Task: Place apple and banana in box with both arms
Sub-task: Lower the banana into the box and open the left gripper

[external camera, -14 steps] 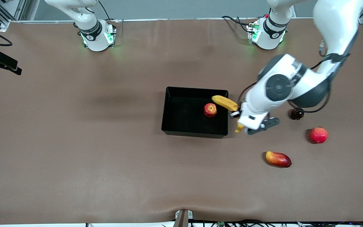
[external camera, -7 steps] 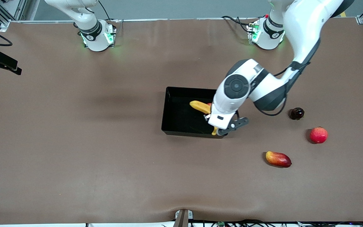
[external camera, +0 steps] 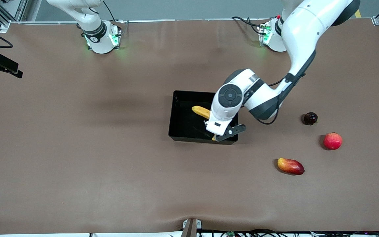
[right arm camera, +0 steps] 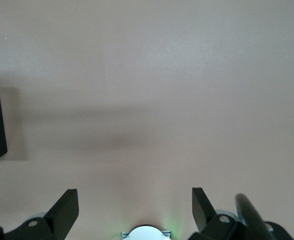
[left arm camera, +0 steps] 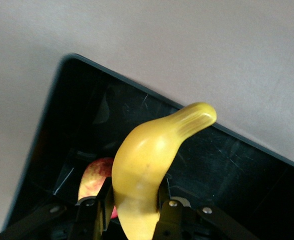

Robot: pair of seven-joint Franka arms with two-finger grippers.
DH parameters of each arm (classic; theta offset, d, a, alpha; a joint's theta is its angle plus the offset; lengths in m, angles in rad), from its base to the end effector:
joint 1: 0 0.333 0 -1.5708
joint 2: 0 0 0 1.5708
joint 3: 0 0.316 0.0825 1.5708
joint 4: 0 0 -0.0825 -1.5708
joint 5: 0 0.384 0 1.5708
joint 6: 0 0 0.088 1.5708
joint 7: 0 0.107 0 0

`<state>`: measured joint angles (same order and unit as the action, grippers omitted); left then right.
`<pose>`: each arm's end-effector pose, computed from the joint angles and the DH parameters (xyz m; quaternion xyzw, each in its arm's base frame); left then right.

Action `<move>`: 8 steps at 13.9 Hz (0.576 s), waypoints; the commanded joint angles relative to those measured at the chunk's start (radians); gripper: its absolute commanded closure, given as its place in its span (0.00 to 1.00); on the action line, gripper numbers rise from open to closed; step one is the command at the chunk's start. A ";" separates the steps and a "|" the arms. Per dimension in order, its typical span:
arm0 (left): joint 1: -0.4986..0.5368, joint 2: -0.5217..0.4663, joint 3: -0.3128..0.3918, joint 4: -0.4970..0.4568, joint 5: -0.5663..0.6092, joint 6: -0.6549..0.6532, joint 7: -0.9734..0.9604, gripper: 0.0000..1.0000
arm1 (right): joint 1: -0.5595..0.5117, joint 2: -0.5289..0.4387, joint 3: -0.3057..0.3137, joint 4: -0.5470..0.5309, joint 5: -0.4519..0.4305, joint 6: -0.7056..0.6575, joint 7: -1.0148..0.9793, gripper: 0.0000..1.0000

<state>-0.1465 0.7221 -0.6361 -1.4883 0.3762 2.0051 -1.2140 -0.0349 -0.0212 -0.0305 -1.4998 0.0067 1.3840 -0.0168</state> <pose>0.5636 -0.4180 0.3005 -0.9818 -0.1842 0.0458 0.0040 0.5270 -0.0339 0.6533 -0.9986 0.0238 0.0471 0.0056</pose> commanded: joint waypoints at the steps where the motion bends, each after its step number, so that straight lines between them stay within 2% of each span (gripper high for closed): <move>1: -0.068 0.023 0.052 0.026 0.007 0.041 -0.016 1.00 | -0.013 -0.013 0.007 -0.007 0.007 -0.007 -0.011 0.00; 4: -0.082 0.075 0.055 0.025 0.010 0.055 -0.016 1.00 | -0.013 -0.013 0.007 -0.007 0.007 -0.007 -0.011 0.00; 8: -0.091 0.077 0.055 0.019 0.015 0.054 -0.032 1.00 | -0.013 -0.013 0.007 -0.008 0.007 -0.007 -0.011 0.00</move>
<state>-0.2230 0.7977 -0.5876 -1.4873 0.3762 2.0583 -1.2166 -0.0349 -0.0212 -0.0304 -1.5000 0.0067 1.3837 -0.0168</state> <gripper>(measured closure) 0.612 0.000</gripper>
